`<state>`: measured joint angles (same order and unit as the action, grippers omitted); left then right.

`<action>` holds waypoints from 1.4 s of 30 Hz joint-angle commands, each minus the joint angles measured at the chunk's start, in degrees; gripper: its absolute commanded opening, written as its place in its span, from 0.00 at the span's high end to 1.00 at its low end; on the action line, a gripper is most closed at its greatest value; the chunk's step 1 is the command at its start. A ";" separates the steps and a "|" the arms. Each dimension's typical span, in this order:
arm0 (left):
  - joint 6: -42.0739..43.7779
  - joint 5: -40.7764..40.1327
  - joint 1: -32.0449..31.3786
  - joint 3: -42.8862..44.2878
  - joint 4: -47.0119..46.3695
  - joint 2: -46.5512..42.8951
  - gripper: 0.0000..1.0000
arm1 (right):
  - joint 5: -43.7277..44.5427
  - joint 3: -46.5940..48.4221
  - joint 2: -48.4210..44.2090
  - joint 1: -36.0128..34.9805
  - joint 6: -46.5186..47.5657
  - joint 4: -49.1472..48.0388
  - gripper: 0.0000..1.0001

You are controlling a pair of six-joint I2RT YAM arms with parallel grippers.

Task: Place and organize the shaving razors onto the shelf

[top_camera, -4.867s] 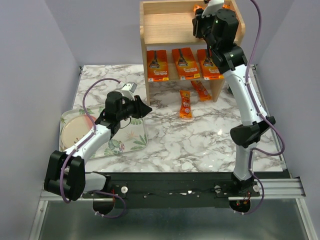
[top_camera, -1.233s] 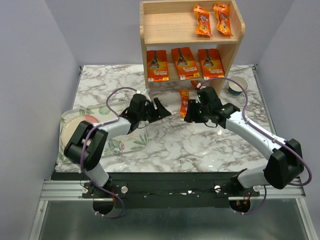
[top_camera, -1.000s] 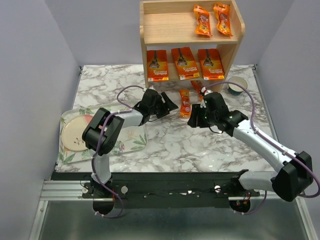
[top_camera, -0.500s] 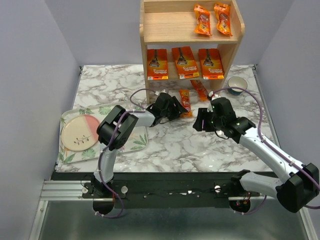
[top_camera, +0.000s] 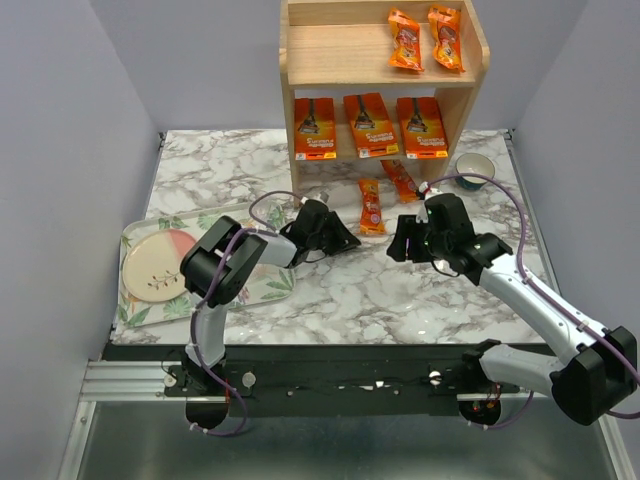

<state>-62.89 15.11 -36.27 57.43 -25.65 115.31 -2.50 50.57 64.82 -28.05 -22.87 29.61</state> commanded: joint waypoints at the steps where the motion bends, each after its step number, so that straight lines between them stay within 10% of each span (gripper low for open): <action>1: 2.25 1.24 0.94 -4.43 -4.84 -4.04 0.51 | -1.54 1.55 0.31 0.19 1.69 -2.09 0.37; 9: 1.28 2.64 0.76 6.37 -7.40 5.01 0.44 | -0.84 -0.64 -1.36 0.28 2.66 -2.18 0.37; 22: 4.17 3.95 0.41 6.03 -5.21 5.46 0.99 | -0.13 0.58 -2.59 1.86 5.64 -2.89 0.37; 30: 18.48 26.17 0.94 -2.23 -3.64 -5.78 1.00 | -14.79 9.36 -1.45 1.86 23.27 -1.22 0.37; 37: 56.52 37.53 1.12 1.97 33.15 -15.28 1.00 | -32.02 12.35 -3.38 1.86 49.91 2.73 0.36; 42: 88.24 37.18 1.38 18.56 79.71 -6.61 1.00 | -41.52 17.71 -0.31 1.86 66.50 12.74 0.37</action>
<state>-9.50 48.01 -35.24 64.42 8.12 101.16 -30.92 63.00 62.37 -26.28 22.39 32.45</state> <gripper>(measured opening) 0.007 0.642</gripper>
